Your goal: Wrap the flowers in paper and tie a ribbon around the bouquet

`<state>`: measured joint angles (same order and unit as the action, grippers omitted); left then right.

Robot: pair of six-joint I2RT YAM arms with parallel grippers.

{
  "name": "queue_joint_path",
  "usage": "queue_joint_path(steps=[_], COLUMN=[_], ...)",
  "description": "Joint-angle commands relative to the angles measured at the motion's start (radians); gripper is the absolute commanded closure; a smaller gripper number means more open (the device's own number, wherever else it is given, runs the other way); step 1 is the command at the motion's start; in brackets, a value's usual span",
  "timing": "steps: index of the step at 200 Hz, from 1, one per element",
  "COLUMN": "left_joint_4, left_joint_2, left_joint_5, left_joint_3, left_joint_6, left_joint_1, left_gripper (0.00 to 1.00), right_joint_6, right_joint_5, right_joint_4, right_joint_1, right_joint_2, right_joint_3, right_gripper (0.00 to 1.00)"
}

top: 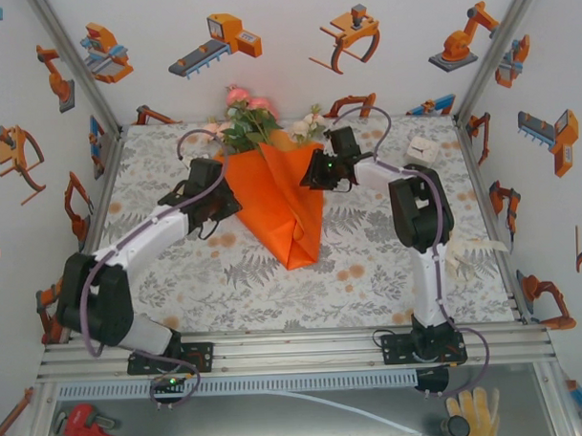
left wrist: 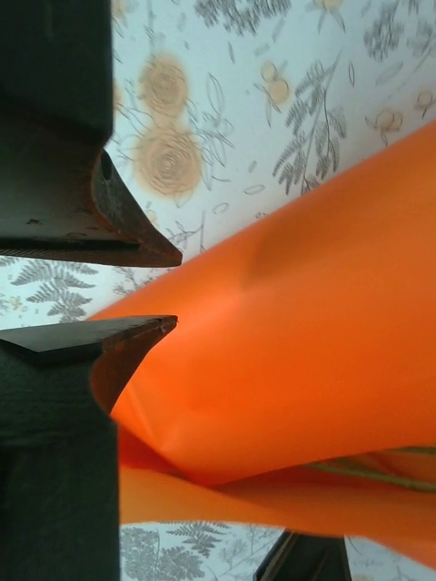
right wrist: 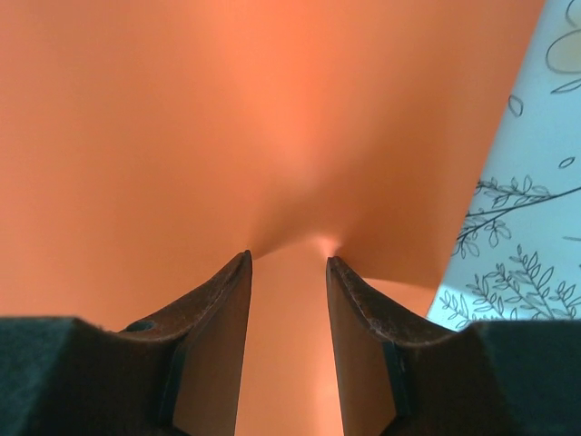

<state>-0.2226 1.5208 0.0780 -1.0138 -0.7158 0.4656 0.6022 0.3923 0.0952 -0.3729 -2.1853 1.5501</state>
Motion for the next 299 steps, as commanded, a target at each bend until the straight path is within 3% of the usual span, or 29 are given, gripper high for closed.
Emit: queue_joint_path(steps=[1, 33, 88, 134, 167, 208, 261, 299], left_joint_4=[0.044, 0.150, 0.296, 0.299, 0.280, 0.278, 0.393, 0.362], left_joint_2=[0.101, 0.209, 0.276, 0.321, 0.383, 0.413, 0.447, 0.359], left_joint_5=[-0.120, -0.104, -0.137, -0.139, -0.237, -0.252, -0.299, -0.226], left_joint_3=[-0.037, -0.064, -0.073, -0.103, -0.179, -0.226, -0.229, -0.237], left_joint_6=[0.025, 0.038, 0.075, 0.074, 0.121, 0.146, 0.147, 0.173], left_joint_1=[0.007, 0.014, 0.033, 0.042, 0.048, 0.093, 0.121, 0.091], left_gripper=[0.69, 0.70, 0.69, 0.68, 0.68, 0.68, 0.67, 0.65], right_joint_6=[0.014, 0.039, 0.072, 0.129, 0.162, 0.180, 0.216, 0.242], right_joint_5=[0.006, 0.005, -0.054, -0.051, -0.059, -0.110, -0.112, -0.089], right_joint_4=[-0.052, -0.085, -0.186, -0.274, -0.328, -0.337, -0.394, -0.427], right_joint_1=[-0.019, -0.036, -0.042, -0.093, -0.125, -0.138, -0.190, -0.231], right_joint_2=[0.059, 0.093, 0.303, 0.383, 0.447, 0.529, 0.521, 0.451], right_joint_3=[-0.041, -0.108, -0.350, -0.488, -0.570, -0.658, -0.700, -0.659], right_gripper=[0.61, 0.61, 0.61, 0.61, 0.61, 0.61, 0.60, 0.60])
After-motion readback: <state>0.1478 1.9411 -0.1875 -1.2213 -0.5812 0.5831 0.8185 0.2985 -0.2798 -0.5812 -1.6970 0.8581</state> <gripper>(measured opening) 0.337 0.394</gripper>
